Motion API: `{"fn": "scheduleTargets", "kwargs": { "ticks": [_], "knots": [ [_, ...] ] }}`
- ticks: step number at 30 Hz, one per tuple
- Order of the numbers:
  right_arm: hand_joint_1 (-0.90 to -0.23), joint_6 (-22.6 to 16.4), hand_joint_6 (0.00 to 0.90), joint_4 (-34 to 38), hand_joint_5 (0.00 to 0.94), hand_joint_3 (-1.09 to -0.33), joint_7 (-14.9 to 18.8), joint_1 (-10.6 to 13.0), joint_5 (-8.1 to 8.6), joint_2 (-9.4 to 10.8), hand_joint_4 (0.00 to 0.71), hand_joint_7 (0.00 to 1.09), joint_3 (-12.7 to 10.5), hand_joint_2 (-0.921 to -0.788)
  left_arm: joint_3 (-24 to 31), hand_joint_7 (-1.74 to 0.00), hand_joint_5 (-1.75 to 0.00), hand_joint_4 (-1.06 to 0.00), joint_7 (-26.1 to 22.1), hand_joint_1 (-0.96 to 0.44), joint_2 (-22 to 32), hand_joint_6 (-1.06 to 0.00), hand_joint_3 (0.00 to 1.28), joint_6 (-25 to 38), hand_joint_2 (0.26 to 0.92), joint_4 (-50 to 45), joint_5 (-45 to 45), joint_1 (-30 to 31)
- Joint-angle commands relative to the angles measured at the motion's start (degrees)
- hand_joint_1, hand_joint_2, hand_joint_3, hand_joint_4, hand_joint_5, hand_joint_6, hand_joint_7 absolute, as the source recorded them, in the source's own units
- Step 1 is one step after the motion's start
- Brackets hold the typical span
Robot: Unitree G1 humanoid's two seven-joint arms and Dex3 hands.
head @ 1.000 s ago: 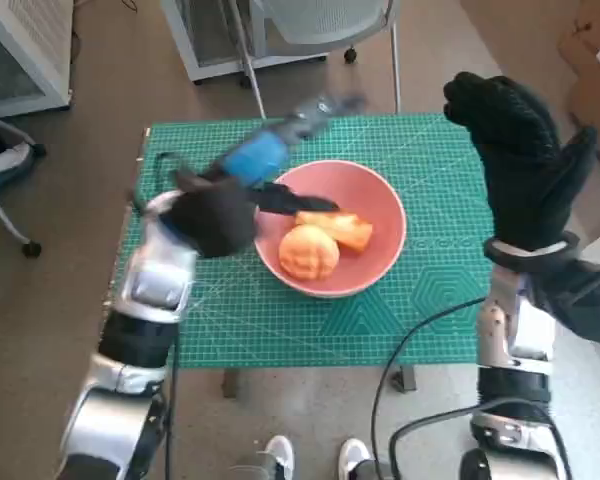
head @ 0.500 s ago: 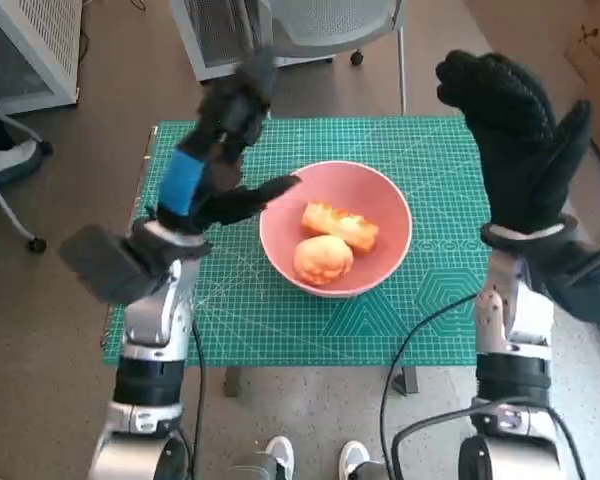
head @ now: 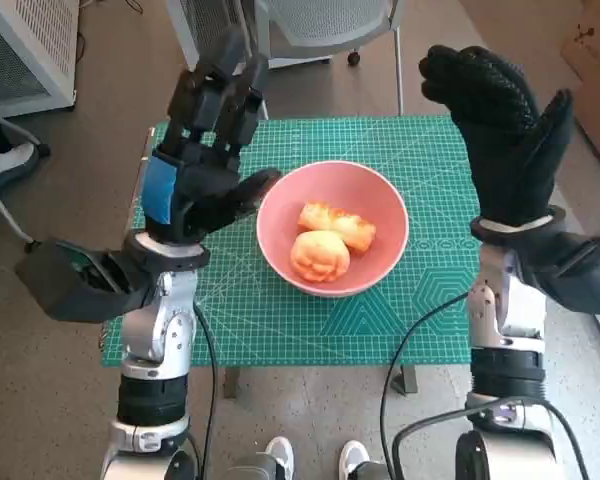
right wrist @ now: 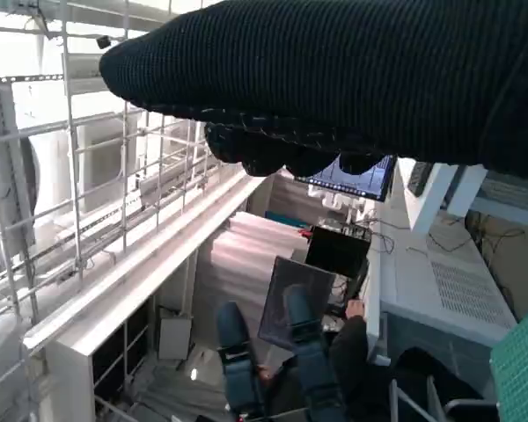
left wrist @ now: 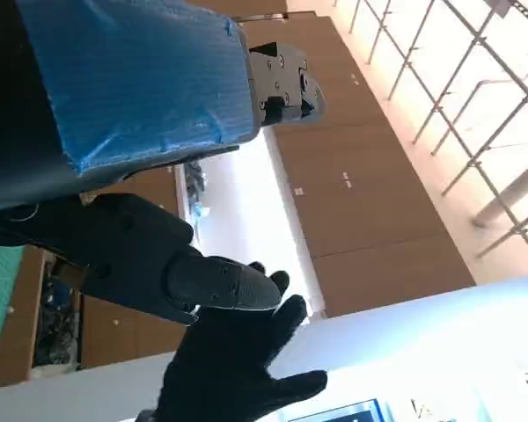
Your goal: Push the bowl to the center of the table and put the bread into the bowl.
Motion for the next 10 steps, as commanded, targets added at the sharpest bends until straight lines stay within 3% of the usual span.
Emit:
{"fn": "scheduleTargets", "kwargs": {
  "ticks": [1, 10],
  "knots": [
    [-0.598, 1.3, 0.393, 0.3, 0.0, -0.57, -0.2, 0.2, -0.47, 0.0, 0.33, 0.0, 0.5, -0.921, 0.3, -0.41, 0.0, -0.01, 0.0, -0.46, 1.1, 0.0, 0.18, -0.2, 0.921, -1.3, 0.5, 0.4],
    [-0.597, 1.6, 0.394, -0.6, 0.0, -0.572, -0.4, 0.3, -1.02, -0.6, 0.325, 0.0, 0.8, -0.921, 0.0, -0.41, 0.0, -0.01, 0.7, -0.45, 1.1, 0.0, 0.18, -1.3, 0.921, -1.5, 2.1, 0.6]
  ]
}}
